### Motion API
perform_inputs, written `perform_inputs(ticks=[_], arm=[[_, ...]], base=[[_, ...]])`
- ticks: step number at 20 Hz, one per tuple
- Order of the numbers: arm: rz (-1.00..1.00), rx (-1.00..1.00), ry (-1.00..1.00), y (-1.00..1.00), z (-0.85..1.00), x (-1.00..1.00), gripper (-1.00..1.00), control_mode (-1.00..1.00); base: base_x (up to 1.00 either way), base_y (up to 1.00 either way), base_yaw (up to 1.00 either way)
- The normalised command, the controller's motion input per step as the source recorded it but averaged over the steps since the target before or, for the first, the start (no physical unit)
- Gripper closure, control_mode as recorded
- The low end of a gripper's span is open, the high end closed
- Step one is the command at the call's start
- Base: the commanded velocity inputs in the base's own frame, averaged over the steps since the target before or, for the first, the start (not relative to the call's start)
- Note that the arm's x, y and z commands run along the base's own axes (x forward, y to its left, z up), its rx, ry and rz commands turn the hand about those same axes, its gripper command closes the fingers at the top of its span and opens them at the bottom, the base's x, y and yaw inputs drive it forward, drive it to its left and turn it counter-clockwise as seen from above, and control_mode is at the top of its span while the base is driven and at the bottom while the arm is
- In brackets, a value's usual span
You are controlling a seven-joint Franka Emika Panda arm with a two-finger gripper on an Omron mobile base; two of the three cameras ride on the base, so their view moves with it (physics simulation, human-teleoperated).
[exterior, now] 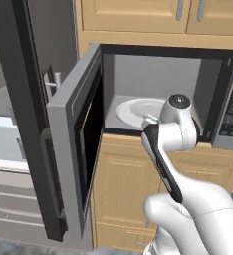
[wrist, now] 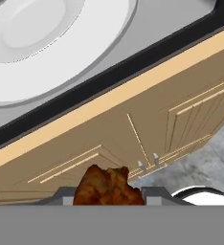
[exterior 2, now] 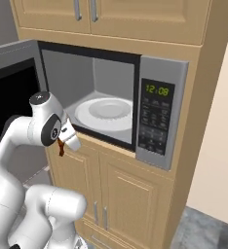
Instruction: Transport the chicken drumstick from the fridge to the microwave and turn on the microwave.
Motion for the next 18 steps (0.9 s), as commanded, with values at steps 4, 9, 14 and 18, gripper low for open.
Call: perform_inputs(ticks=[4,9,14,18], arm=[[0.0,0.0,0.0,0.0,0.0,0.0,1.0,1.0],[0.0,0.0,0.0,0.0,0.0,0.0,1.0,1.0],[0.0,0.0,0.0,0.0,0.0,0.0,1.0,1.0],[0.0,0.0,0.0,0.0,0.0,0.0,1.0,1.0]], base=[[0.18,-0.39,0.15],[0.12,-0.35,0.13],[0.14,-0.34,0.13],[0.19,-0.39,0.13]])
